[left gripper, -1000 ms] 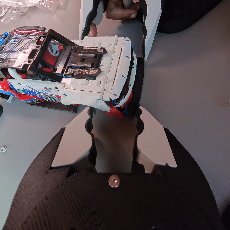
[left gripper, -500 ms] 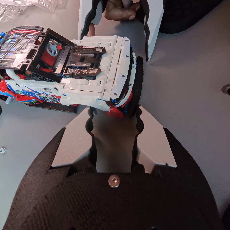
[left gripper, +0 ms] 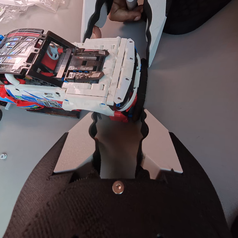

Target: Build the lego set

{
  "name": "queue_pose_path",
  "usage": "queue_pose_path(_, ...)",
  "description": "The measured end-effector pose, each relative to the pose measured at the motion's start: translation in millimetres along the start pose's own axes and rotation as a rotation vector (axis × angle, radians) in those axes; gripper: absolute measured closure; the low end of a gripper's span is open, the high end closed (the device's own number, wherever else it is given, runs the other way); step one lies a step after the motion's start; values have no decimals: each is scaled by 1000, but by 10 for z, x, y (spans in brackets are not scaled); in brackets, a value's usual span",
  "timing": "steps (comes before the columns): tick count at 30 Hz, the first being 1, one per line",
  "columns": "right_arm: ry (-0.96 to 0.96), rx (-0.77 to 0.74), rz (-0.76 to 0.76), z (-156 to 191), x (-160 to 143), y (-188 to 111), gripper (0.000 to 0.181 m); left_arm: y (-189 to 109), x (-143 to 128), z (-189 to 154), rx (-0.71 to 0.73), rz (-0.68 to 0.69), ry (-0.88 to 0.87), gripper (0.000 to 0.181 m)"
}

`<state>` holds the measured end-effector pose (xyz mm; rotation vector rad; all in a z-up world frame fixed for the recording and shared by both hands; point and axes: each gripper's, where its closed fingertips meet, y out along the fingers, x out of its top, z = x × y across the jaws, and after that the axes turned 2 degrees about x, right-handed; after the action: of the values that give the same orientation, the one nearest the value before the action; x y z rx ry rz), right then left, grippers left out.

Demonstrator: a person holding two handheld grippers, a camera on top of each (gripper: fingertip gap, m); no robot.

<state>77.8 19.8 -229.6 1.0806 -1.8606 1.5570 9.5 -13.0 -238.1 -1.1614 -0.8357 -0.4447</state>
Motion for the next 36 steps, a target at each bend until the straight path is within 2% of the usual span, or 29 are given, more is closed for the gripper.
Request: queue_pose_path(36,5,19,-9,-8,-4,-10,71,-45,-13,8,-32,-30,94,116)
